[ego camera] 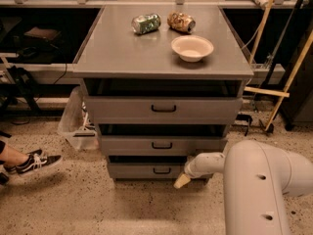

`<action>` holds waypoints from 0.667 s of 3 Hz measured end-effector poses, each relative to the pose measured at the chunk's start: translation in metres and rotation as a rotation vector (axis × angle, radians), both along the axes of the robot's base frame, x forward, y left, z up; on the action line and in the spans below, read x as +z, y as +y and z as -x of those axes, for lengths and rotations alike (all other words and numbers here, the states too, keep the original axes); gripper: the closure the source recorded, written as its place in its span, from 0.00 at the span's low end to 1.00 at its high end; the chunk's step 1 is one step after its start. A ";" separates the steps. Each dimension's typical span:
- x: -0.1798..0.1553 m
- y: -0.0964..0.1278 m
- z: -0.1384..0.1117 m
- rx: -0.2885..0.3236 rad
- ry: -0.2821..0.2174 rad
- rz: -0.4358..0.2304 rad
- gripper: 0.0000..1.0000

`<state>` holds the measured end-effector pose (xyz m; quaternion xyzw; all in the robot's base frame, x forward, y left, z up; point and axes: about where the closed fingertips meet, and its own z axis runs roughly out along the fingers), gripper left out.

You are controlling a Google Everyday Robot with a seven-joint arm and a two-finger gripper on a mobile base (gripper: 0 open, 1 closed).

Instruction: Open bottom drawer

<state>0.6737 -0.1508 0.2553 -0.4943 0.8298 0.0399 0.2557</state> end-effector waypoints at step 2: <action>-0.041 -0.008 -0.032 0.010 -0.002 0.008 0.00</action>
Offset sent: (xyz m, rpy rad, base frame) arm 0.0600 0.0077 -0.1373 0.0267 0.1153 0.0774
